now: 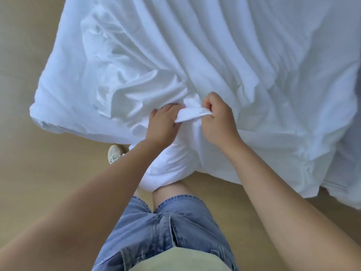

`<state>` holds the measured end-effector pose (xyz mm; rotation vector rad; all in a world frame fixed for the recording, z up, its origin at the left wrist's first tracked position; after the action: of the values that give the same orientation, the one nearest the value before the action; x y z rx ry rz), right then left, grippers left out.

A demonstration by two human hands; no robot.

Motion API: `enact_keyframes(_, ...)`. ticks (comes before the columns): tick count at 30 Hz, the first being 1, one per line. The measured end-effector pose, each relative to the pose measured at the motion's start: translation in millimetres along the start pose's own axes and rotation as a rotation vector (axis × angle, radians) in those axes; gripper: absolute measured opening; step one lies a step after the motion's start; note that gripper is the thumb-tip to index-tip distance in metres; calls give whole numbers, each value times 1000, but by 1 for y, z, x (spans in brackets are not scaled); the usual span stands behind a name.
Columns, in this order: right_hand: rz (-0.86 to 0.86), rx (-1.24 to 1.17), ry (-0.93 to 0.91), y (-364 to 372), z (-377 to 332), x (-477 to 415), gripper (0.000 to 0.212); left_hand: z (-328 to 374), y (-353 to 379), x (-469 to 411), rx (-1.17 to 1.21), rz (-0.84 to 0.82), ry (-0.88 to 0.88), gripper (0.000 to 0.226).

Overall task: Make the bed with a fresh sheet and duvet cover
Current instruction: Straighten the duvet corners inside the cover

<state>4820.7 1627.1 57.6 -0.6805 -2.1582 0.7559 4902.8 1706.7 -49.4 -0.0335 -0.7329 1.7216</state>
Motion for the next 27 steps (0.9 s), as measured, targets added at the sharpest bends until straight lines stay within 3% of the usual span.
enact_keyframes(1,95,-11,13,-10,1,-1,31,10,-10,-5,73,-1,-3,8)
enact_keyframes(4,338,-31,32,-23,6,7,22,34,-39,-17,142,-24,-63,40)
enact_keyframes(6,475,-4,-97,-12,9,26,16,57,-54,-21,129,-31,-33,47)
enact_keyframes(8,405,-43,-76,14,14,47,16,85,-64,-29,85,-45,23,46)
enact_keyframes(10,130,-162,179,43,31,54,34,116,-71,-39,4,-65,93,44)
enact_keyframes(12,55,-51,367,52,52,50,55,143,-75,-51,-65,-82,112,42)
enact_keyframes(14,132,69,333,40,65,34,62,161,-81,-64,-115,-71,112,42)
enact_keyframes(17,235,81,145,4,60,10,17,180,-89,-88,-140,-29,54,41)
enact_keyframes(20,468,106,-6,-49,50,-8,20,192,-91,-112,-98,27,-35,38)
enact_keyframes(22,415,71,-54,-83,44,-22,9,202,-82,-120,-119,39,-38,30)
enact_keyframes(24,334,56,-30,-102,43,-35,20,209,-68,-118,-130,19,22,8)
enact_keyframes(26,327,-21,-5,-106,50,-43,29,200,-50,-98,-249,61,144,44)
enact_keyframes(27,325,-68,10,-106,54,-45,32,190,-41,-81,-333,161,221,58)
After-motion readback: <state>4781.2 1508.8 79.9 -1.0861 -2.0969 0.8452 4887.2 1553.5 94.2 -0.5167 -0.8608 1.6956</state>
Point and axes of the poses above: each hand's wrist, its own x-axis away from the middle knuckle, its own y-axis out of the palm, z = x × y, the point moved 2 cm from there along -x, towards the middle knuckle, and after that the axes turned 12 degrees about -z, right-handed, at the moved point
